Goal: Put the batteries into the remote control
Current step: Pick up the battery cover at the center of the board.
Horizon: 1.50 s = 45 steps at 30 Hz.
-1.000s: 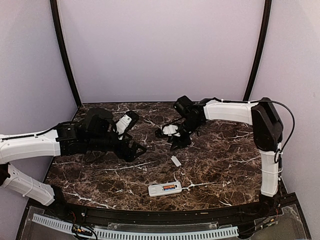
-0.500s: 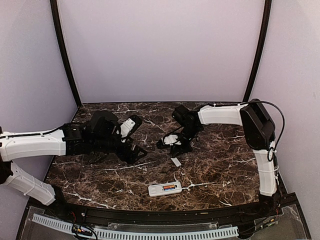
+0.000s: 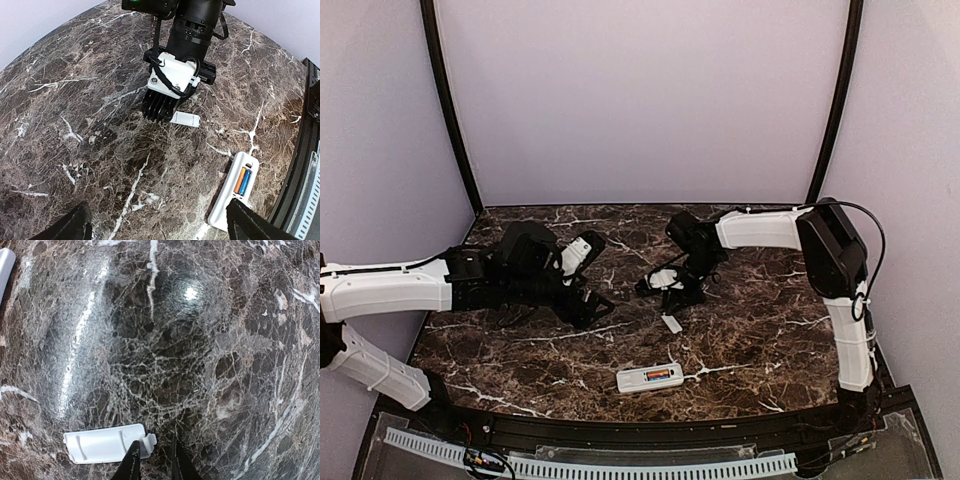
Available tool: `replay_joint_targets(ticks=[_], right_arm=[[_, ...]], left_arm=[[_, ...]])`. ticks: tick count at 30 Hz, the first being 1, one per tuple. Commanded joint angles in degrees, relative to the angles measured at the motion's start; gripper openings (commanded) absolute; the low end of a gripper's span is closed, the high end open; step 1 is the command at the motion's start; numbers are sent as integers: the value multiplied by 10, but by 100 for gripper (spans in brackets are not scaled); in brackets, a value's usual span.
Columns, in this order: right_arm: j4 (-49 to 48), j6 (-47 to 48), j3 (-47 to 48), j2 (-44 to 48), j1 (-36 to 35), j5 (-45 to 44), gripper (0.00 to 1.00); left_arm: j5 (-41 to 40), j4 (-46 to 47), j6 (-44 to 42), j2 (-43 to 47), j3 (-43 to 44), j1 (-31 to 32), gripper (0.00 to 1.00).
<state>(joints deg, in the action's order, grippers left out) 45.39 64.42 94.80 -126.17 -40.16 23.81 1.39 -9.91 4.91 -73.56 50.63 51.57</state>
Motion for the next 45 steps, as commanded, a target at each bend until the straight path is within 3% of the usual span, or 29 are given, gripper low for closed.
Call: replay_joint_targets(ticks=[1, 30, 37, 45], right_arm=[[14, 2, 6, -14, 3, 15, 19], [50, -5, 31, -40, -15, 26, 15], [57, -5, 42, -47, -23, 28, 23], [71, -2, 49, -57, -28, 35, 10]], left_arm=[[-5, -5, -9, 3, 0, -3, 93], [-7, -5, -16, 3, -11, -4, 92], [-7, -4, -17, 2, -15, -4, 93], [-8, -3, -18, 1, -16, -4, 93]])
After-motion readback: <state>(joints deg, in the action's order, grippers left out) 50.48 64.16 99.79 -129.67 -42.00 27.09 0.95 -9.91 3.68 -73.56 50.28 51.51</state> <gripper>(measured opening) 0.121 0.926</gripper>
